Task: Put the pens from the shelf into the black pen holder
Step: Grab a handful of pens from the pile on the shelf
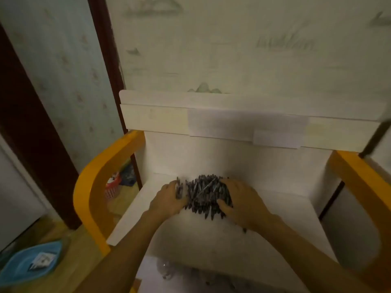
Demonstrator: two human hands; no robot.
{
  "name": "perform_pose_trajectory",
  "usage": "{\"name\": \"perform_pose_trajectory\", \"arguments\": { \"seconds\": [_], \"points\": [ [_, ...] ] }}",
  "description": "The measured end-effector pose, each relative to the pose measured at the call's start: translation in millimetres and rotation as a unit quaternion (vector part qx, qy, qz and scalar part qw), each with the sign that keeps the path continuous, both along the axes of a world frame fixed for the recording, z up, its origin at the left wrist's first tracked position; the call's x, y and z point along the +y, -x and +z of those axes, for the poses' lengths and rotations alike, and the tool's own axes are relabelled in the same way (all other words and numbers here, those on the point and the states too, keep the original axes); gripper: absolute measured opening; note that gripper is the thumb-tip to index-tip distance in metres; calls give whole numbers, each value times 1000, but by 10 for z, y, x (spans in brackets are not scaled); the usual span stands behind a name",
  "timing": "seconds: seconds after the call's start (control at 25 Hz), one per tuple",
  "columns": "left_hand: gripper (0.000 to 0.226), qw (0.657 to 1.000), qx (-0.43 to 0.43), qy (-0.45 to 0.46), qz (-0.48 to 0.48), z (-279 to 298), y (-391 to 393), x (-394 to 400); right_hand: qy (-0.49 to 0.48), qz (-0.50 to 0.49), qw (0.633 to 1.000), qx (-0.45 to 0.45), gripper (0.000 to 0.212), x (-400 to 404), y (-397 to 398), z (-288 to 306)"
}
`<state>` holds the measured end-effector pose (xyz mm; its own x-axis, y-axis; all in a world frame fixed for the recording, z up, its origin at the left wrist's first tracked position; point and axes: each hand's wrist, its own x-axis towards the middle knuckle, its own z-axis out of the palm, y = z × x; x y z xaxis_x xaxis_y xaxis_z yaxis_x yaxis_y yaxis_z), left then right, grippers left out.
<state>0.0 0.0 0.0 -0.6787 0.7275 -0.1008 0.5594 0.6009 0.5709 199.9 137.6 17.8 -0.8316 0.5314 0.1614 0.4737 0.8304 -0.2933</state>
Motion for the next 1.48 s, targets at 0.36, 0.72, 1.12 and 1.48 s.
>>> {"name": "perform_pose_trajectory", "arguments": {
  "seconds": [0.36, 0.72, 1.12, 1.48],
  "points": [
    [103, 975, -190, -31, 112, -417, 375, 578, 19, -40, 999, -23, 65, 368, 241, -266],
    [79, 978, -166, 76, 99, -449, 498, 920, 37, -20, 999, -7, 63, 632, 371, -214],
    [32, 983, -170, 65, 31, -464, 438, 1096, 44, -1, 999, -8, 62, 766, 419, -180],
    [17, 989, -136, 50, 33, -410, 392, 960, 41, 4, 999, -13, 62, 770, 416, -165]
  ]
}}
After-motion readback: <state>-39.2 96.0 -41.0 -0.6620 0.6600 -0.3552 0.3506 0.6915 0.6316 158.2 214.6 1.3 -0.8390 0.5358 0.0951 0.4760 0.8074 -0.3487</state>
